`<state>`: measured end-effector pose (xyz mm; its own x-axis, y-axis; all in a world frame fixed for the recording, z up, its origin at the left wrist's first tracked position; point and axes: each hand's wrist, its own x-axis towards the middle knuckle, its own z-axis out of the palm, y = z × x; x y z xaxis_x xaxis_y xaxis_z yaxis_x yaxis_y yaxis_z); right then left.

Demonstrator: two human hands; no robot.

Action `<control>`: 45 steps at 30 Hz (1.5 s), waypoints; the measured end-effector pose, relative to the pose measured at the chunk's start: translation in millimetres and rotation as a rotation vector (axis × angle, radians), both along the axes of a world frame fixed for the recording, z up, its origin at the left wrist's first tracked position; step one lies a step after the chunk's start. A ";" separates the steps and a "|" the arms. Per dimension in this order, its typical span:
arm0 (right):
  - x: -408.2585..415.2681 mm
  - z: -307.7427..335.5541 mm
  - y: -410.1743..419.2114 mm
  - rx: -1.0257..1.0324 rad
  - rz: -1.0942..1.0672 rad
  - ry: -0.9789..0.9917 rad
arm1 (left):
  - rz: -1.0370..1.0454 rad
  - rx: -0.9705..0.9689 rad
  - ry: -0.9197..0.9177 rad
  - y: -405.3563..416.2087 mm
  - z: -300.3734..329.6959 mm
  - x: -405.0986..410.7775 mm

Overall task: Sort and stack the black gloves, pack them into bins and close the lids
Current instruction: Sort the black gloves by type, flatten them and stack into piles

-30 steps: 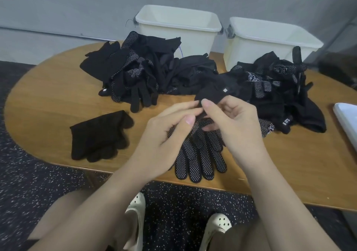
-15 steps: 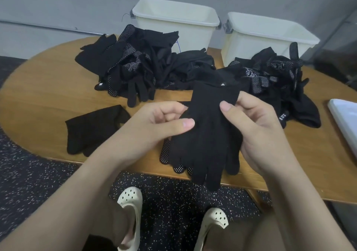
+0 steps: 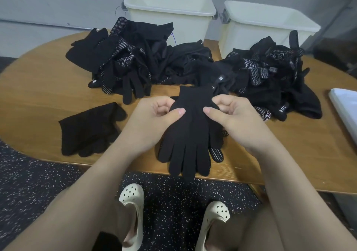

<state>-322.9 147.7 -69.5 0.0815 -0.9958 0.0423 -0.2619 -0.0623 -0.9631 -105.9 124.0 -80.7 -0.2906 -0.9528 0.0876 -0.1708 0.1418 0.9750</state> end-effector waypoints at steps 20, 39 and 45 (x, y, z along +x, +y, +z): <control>8.9 -19.3 -31.0 -0.020 -0.111 0.080 | 0.158 0.017 -0.136 -16.4 -11.5 6.2; 2.1 -27.1 -38.2 -0.051 -0.141 0.254 | 0.208 0.013 -0.432 -23.5 -19.3 8.0; 1.8 -29.1 -37.1 -0.071 -0.181 0.325 | 0.208 0.018 -0.470 -24.1 -16.5 6.8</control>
